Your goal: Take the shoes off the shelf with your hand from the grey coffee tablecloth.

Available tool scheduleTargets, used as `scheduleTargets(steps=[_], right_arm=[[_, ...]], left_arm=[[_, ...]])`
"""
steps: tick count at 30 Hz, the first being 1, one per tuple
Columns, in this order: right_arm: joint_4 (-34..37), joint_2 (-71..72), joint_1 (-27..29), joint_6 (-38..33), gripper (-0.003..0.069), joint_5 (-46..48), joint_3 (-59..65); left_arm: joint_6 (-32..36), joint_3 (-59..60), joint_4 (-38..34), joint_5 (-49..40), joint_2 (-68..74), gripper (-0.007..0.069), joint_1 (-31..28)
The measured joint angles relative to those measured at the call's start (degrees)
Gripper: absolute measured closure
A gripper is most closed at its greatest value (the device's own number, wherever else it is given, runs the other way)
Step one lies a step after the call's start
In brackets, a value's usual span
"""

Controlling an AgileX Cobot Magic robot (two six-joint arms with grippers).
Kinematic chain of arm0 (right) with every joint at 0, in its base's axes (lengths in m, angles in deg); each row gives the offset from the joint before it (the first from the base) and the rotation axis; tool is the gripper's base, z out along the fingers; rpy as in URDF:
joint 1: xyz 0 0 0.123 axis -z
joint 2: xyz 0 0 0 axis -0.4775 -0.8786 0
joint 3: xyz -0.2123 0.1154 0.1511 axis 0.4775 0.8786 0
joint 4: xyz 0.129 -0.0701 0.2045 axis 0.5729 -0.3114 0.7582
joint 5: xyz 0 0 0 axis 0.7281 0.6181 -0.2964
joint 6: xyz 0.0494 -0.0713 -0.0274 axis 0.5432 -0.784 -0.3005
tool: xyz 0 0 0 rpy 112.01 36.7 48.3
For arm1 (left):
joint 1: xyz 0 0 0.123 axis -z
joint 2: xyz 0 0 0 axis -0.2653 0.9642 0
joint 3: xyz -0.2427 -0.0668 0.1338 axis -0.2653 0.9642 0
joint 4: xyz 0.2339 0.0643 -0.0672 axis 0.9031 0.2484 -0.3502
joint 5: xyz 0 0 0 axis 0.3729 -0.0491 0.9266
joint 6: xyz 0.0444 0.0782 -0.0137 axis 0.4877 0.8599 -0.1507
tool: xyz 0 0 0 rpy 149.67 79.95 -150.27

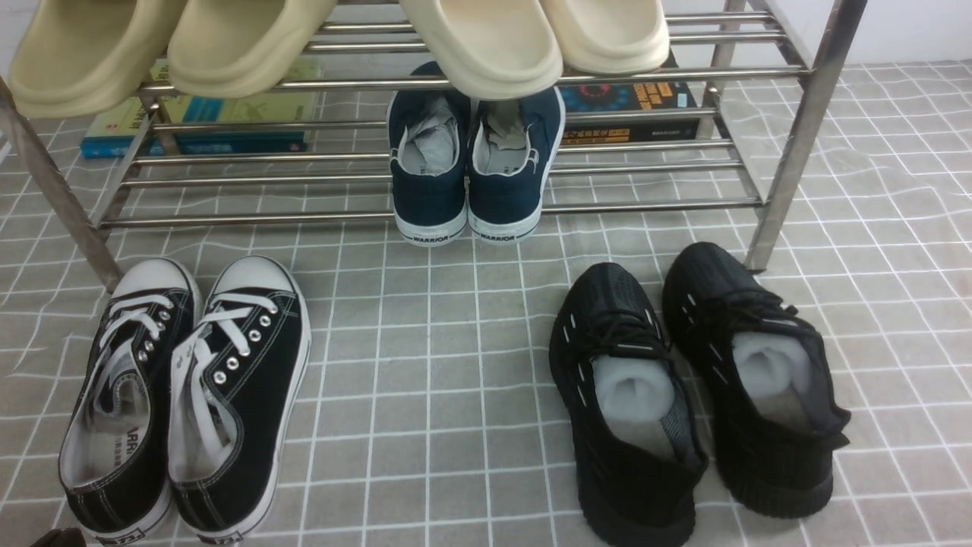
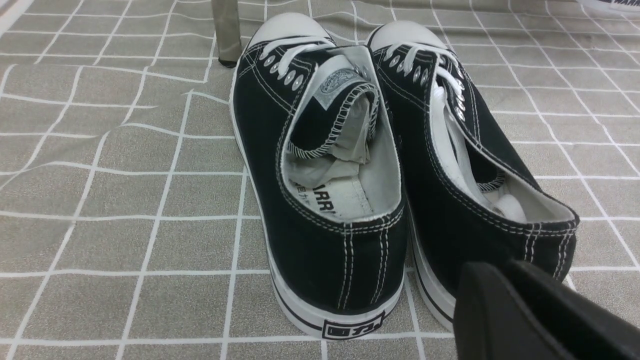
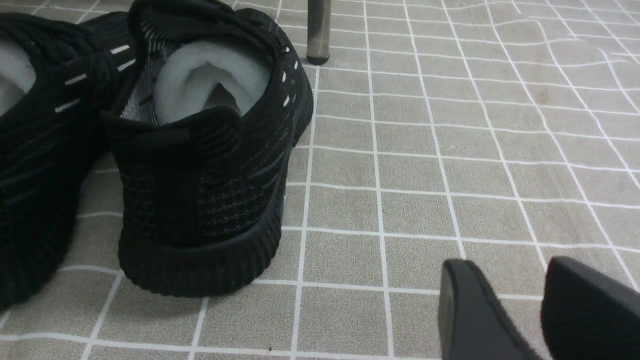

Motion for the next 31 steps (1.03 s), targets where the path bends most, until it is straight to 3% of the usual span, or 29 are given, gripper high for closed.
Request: scheduleTargets(steps=[31], right_arm=[[0.0,0.0,0.0,0.0,0.042,0.0,0.0]], left_arm=[[0.0,0.0,0.0,-0.05,0.0,0.0528,0.0]])
